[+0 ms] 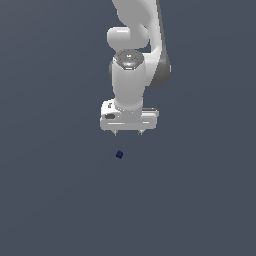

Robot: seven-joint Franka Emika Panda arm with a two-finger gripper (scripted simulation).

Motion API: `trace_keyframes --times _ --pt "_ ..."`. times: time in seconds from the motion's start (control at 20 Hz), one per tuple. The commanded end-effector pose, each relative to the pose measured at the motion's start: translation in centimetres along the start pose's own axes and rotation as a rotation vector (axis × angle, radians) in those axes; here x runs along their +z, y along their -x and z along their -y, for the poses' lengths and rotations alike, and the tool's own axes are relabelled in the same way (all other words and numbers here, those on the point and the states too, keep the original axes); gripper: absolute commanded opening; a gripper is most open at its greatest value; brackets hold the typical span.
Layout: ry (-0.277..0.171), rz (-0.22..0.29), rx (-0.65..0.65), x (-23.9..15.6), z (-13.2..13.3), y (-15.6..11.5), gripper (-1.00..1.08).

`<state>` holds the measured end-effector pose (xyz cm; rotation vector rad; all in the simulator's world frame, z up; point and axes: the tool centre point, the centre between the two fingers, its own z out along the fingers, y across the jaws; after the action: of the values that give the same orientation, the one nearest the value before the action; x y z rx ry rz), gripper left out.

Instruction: Pick up the object and move it to a goal position.

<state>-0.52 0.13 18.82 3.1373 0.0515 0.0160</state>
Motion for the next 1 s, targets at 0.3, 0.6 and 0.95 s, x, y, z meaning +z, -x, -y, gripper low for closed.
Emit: trace_keyframes --times 0.3,0.6,0.95 --pt "-0.004 0.009 -0.024 -0.6 0.8 0.2 1.00" --pt "-0.008 0.015 -0.031 -1.1 1.4 0.4 1.00" --pt "-0.005 0.015 -0.064 -0.6 1.1 0.3 1.00"
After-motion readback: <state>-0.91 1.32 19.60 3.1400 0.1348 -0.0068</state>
